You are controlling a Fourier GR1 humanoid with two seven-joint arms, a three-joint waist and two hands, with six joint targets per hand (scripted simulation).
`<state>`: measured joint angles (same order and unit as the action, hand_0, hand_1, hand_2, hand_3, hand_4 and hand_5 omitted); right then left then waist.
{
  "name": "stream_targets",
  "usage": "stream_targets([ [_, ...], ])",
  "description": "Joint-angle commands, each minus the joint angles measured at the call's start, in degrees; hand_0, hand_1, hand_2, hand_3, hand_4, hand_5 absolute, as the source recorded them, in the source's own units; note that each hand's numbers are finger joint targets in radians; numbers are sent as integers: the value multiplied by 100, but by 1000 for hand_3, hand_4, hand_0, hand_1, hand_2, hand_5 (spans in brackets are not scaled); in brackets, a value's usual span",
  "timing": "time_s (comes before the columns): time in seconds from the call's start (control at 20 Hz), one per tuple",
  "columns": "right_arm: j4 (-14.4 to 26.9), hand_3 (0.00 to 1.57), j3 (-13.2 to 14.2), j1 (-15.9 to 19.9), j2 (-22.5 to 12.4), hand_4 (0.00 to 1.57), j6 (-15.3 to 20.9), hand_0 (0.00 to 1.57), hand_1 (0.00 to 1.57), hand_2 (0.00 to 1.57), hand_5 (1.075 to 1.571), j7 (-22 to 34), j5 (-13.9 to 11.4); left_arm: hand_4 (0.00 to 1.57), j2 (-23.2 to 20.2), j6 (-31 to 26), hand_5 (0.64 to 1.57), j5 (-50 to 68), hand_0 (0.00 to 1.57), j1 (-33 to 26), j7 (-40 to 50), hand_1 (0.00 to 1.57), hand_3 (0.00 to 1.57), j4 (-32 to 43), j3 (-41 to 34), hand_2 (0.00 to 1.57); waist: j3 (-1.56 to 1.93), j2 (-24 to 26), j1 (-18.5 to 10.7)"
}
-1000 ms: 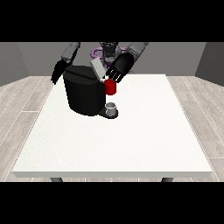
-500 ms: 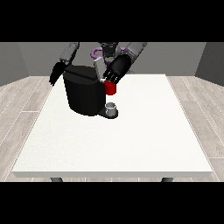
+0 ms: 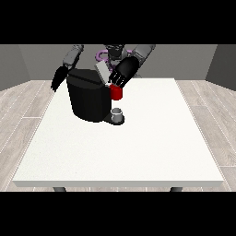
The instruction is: Insert the coffee pod into the coffee machine and close the lid
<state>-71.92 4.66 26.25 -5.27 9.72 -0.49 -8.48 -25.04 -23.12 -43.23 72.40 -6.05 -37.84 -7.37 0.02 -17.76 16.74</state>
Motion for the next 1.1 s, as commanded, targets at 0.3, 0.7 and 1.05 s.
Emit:
stream_targets([
  [0.3, -294, 0, -215, -28, 147, 0, 22, 0, 0, 0, 1571, 94, -74, 0, -253, 418, 1571, -481, 1212, -59, -211, 1212, 1100, 142, 254, 1225, -1, -61, 214],
  [0.7, -214, 0, -153, 413, 148, 0, 282, 0, 0, 0, 1571, 396, -220, 0, -369, 333, 1571, -509, 1115, 276, -372, 1115, 1016, 255, 201, 1136, -1, -340, 92],
  [1.05, -179, 0, -105, 253, 48, 0, 139, 0, 0, 0, 1571, 308, -148, 0, -177, 711, 1571, -447, 1247, 228, -472, 1247, 957, 160, 83, 1211, 0, -231, 145],
])
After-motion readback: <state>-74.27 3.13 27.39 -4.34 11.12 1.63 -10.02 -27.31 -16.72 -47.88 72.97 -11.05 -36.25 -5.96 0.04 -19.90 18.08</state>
